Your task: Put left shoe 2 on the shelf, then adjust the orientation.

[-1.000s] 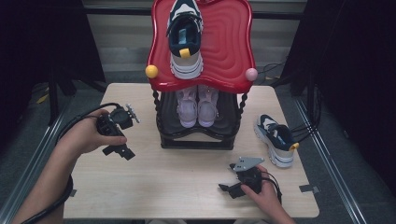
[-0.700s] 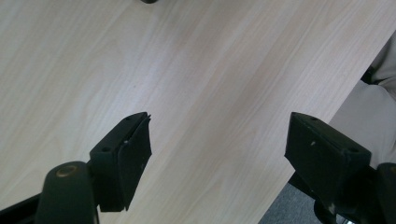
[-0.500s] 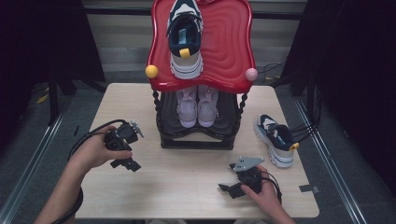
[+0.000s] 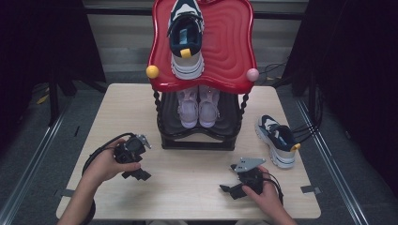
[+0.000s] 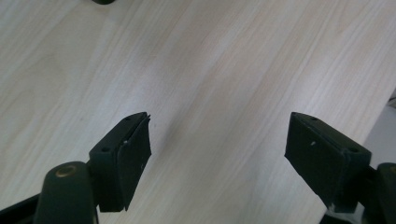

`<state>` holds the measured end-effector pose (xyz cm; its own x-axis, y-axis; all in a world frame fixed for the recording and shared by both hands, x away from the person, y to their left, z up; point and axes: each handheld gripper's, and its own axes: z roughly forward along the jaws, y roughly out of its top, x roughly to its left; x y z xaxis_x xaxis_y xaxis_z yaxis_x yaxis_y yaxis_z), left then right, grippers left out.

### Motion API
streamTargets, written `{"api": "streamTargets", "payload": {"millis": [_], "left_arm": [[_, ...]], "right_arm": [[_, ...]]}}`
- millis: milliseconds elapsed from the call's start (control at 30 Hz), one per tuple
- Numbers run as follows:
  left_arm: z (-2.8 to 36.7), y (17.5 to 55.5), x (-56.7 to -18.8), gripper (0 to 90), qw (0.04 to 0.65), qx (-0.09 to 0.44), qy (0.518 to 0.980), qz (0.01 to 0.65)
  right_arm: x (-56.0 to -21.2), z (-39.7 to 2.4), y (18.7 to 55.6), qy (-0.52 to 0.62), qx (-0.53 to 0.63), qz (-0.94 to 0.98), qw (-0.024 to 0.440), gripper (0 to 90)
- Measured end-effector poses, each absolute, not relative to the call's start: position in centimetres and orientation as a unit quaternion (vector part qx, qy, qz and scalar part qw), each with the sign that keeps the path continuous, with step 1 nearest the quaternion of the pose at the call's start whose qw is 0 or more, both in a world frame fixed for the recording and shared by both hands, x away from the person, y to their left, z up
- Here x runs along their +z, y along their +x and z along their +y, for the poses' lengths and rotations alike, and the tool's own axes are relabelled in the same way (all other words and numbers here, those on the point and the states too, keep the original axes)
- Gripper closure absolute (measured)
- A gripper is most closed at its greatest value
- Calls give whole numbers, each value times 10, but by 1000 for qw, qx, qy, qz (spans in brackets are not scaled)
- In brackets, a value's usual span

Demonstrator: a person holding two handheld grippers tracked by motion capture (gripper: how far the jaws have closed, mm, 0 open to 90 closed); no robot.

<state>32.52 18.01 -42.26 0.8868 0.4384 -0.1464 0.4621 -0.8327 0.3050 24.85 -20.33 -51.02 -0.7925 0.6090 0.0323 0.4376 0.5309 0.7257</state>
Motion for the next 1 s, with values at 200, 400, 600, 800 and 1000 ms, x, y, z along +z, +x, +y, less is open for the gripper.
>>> {"api": "streamTargets", "payload": {"millis": [200, 400, 600, 800, 1000], "left_arm": [[179, 321, -445, 212, 191, -36, 950, 242], [178, 319, -458, 200, 222, -4, 945, 240], [178, 316, -471, 195, 235, 6, 945, 229], [182, 313, -480, 181, 259, 27, 937, 232], [182, 309, -489, 160, 273, 46, 934, 227]], "right_arm": [[-510, -203, 249, 302, 379, 868, 113, 126], [-510, -203, 249, 302, 379, 868, 113, 126], [-510, -203, 249, 302, 379, 868, 113, 125], [-510, -203, 249, 301, 379, 868, 113, 125], [-510, -204, 250, 295, 379, 870, 110, 125]]}}
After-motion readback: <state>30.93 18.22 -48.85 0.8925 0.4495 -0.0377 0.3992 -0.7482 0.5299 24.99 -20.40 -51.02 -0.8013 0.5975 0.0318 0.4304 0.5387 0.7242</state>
